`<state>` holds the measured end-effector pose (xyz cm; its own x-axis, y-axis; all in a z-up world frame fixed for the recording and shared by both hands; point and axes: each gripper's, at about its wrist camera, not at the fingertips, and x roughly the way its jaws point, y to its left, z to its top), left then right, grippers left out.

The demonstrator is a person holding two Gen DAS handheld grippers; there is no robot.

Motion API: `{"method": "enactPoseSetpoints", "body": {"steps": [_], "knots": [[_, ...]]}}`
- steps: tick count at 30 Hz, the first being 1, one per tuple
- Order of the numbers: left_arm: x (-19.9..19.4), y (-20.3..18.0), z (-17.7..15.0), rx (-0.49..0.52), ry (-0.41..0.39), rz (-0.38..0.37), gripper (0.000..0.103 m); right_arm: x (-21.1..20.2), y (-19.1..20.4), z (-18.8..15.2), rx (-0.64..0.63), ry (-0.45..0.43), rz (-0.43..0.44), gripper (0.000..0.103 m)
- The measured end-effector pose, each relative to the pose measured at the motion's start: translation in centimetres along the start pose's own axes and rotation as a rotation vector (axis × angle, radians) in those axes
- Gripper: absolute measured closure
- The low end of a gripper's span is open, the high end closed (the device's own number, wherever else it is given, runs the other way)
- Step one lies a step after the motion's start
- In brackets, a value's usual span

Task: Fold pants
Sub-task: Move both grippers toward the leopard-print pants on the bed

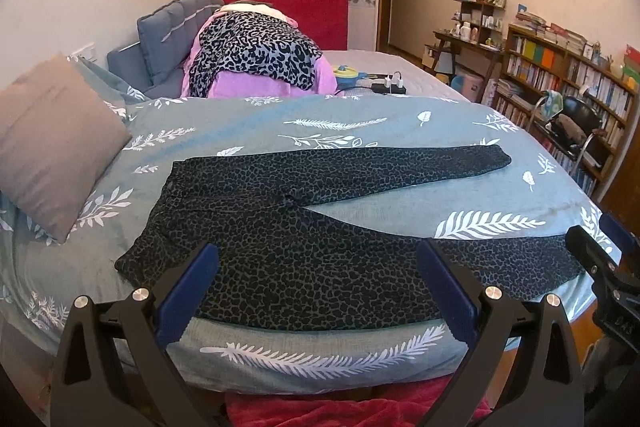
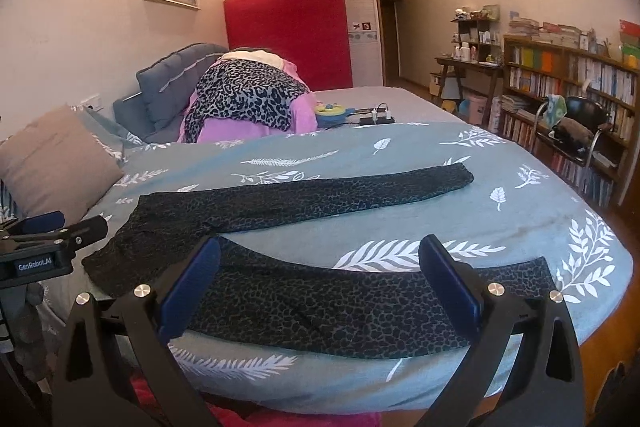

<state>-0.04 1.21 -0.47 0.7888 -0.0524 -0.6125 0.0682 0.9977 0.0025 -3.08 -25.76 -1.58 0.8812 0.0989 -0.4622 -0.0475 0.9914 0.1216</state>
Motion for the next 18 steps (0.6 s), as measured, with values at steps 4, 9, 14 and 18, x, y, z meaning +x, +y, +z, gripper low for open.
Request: {"method": "enactPoseSetpoints", "body": {"steps": [4,9,14,18], "knots": [[0.5,-0.2,0.0,0.006,0.017,0.005,0.005,0.5,-0.4,-0.2,0.033,0.031,0.029,0.002],[1.3,-0.1,-0.1,0.009,0.035,0.017,0.005,0.9,-0.6,-0.3,0.043,0.041,0.028,0.002],[2.2,0.2,-0.3,0.003,0.062,0.03,0.005,0.9,-1.2,-0.1,0.057,0.042,0.022,0.002],[2.7,0.3,-0.4,0.0,0.075,0.034,0.005,1.2,-1.2,-0.2,0.057,0.047,0.018,0.002]]}}
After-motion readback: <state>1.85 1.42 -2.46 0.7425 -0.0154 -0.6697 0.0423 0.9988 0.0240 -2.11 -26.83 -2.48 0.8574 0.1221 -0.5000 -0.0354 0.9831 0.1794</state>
